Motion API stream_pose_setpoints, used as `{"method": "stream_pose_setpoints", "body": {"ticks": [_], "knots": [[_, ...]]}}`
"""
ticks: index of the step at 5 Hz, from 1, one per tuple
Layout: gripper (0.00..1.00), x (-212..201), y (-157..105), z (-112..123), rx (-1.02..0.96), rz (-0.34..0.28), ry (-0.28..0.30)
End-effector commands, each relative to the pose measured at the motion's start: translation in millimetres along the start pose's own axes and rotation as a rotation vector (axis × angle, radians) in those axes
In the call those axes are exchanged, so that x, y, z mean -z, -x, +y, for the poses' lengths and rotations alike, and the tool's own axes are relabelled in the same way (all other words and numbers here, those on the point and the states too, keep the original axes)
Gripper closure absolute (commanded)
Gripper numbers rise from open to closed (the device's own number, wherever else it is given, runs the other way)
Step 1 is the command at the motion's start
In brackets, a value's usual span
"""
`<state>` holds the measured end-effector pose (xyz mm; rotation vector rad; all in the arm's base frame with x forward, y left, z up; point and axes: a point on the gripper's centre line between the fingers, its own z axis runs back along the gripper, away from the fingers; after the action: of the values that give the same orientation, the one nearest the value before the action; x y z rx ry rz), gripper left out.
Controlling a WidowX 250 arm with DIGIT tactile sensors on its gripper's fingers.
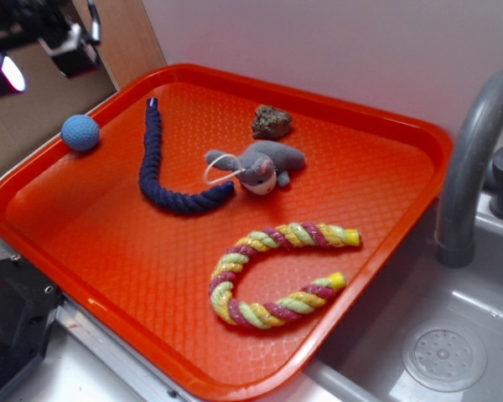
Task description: Grab the blue ball.
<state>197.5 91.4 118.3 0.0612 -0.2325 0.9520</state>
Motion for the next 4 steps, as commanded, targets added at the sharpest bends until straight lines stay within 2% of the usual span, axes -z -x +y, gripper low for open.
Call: {"method": "stream_pose_setpoints", "body": {"ticks": [1, 3, 4], "knots": [[0.00, 47, -41, 22, -0.014, -0.016, -0.047], [0.00, 68, -54, 33, 0.115, -0.052, -0.054], [0.00, 79, -59, 39, 0.136, -0.054, -0.027]]}}
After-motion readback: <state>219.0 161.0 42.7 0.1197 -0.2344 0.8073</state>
